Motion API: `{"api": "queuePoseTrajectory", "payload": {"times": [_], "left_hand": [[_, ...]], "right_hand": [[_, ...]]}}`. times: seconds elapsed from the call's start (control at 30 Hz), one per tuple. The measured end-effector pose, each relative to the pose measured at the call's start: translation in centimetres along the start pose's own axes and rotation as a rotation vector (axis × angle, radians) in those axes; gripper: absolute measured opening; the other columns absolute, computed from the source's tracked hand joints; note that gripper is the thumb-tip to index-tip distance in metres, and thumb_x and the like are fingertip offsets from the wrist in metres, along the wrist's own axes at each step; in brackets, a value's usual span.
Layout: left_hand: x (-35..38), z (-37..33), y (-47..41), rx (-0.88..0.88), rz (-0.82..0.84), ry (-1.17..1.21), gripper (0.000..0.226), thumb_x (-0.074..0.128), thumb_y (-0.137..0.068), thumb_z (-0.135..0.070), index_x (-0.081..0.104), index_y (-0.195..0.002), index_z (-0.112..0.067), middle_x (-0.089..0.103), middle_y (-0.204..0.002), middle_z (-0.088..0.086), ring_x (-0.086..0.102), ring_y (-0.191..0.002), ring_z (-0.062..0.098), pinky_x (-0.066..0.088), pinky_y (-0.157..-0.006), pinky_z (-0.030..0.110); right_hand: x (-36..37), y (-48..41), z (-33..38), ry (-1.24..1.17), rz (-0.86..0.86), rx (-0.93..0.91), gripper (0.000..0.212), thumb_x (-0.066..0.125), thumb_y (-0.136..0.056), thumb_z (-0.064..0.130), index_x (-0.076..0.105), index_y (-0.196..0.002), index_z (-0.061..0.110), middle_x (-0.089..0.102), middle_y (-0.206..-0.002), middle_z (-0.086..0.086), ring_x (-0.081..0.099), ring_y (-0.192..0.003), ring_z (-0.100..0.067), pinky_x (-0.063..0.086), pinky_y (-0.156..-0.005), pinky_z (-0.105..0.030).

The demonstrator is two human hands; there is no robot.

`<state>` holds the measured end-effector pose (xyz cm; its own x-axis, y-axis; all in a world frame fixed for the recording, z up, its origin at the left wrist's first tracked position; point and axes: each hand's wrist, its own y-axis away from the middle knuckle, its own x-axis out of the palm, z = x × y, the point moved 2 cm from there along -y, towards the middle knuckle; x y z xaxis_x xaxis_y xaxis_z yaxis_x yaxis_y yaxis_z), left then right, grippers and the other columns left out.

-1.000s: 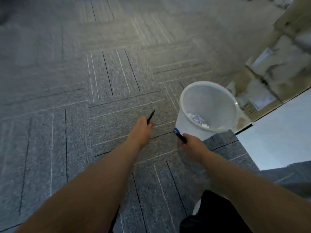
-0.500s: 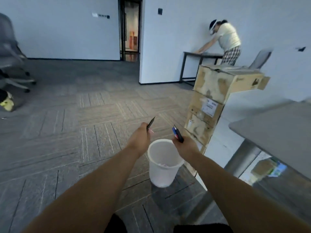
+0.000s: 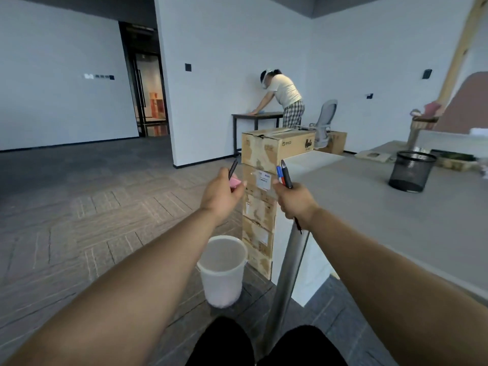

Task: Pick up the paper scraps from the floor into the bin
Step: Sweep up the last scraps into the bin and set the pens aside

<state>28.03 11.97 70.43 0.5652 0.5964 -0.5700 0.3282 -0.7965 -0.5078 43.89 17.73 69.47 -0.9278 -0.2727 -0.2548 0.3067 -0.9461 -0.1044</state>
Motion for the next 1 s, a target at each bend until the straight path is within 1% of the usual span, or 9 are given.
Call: {"api": "queuePoseTrajectory", "payload": {"times": [0.13,0.27,0.47,0.53,0.63,0.73,0.83,0.9,1.0], "left_hand": [[1.0,-3.2,-1.5,0.089,0.019,0.067,0.023,0.05,-0.093,-0.026,0.047,-0.107,-0.009,0.056,-0.092,-0.001,0.053,-0.084,0.015,0.04,-0.073,0.025],[3.7,-6.3,-5.0,0.144,0.032,0.127,0.021,0.049,-0.093,-0.021,0.048,-0.106,-0.005,0.057,-0.092,0.002,0.054,-0.084,0.019,0.039,-0.072,0.024],[12.1,-11.0,-9.7,0.157,0.111,0.242,0.018,0.047,-0.094,-0.025,0.044,-0.095,-0.008,0.048,-0.073,-0.006,0.048,-0.072,0.02,0.034,-0.065,0.027],[15.1,-12.5,-10.9,0.161,0.12,0.275,0.019,0.046,-0.094,-0.025,0.046,-0.096,-0.005,0.047,-0.071,-0.003,0.046,-0.071,0.022,0.032,-0.062,0.028],[18.7,-14.8,-12.1,0.183,0.133,0.338,0.016,0.046,-0.093,-0.023,0.046,-0.091,-0.007,0.047,-0.068,-0.004,0.046,-0.067,0.02,0.026,-0.055,0.031],[21.0,-16.6,-12.8,0.201,0.152,0.383,0.016,0.047,-0.093,-0.024,0.044,-0.087,-0.01,0.045,-0.067,-0.005,0.045,-0.069,0.021,0.028,-0.059,0.029],[22.4,-17.8,-13.7,0.216,0.173,0.41,0.019,0.046,-0.094,-0.027,0.041,-0.085,-0.011,0.043,-0.067,-0.005,0.045,-0.072,0.024,0.033,-0.065,0.03],[22.9,-18.7,-14.5,0.227,0.175,0.414,0.019,0.045,-0.094,-0.026,0.04,-0.084,-0.011,0.043,-0.066,-0.006,0.044,-0.069,0.023,0.032,-0.064,0.03],[23.7,-20.6,-15.6,0.258,0.19,0.428,0.02,0.044,-0.095,-0.027,0.039,-0.084,-0.011,0.042,-0.066,-0.006,0.043,-0.061,0.014,0.028,-0.059,0.028]], "right_hand": [[-2.8,0.4,2.3,-0.097,-0.023,-0.072,0.036,0.046,-0.095,0.036,0.034,-0.065,0.02,0.031,-0.049,0.003,0.024,-0.039,-0.011,0.021,-0.038,-0.021],[-6.8,-0.8,4.7,-0.217,-0.067,-0.094,0.035,0.045,-0.096,0.035,0.033,-0.067,0.021,0.03,-0.043,0.008,0.022,-0.036,-0.008,0.019,-0.036,-0.021],[-15.2,-3.7,3.9,-0.303,-0.21,-0.126,0.04,0.048,-0.095,0.036,0.033,-0.061,0.02,0.029,-0.039,0.009,0.021,-0.036,-0.008,0.015,-0.039,-0.022],[-18.3,-4.8,2.7,-0.313,-0.27,-0.141,0.041,0.047,-0.095,0.038,0.036,-0.061,0.019,0.031,-0.039,0.008,0.023,-0.036,-0.009,0.018,-0.039,-0.022],[-22.3,-6.0,1.1,-0.305,-0.35,-0.143,0.042,0.047,-0.094,0.042,0.046,-0.062,0.015,0.036,-0.045,0.004,0.031,-0.038,-0.01,0.028,-0.04,-0.021],[-24.9,-7.1,0.1,-0.27,-0.401,-0.146,0.044,0.045,-0.093,0.045,0.054,-0.065,0.014,0.043,-0.049,0.002,0.04,-0.041,-0.01,0.037,-0.042,-0.02],[-26.5,-8.4,0.0,-0.227,-0.457,-0.173,0.044,0.044,-0.094,0.043,0.058,-0.067,0.012,0.049,-0.052,-0.001,0.051,-0.044,-0.01,0.048,-0.057,-0.027],[-27.9,-9.7,0.5,-0.217,-0.498,-0.207,0.041,0.045,-0.095,0.041,0.056,-0.068,0.012,0.05,-0.055,-0.002,0.051,-0.046,-0.01,0.05,-0.062,-0.029],[-30.6,-11.9,1.6,-0.278,-0.571,-0.258,0.036,0.048,-0.094,0.039,0.054,-0.071,0.013,0.048,-0.058,0.001,0.044,-0.045,-0.01,0.045,-0.052,-0.024]]}}
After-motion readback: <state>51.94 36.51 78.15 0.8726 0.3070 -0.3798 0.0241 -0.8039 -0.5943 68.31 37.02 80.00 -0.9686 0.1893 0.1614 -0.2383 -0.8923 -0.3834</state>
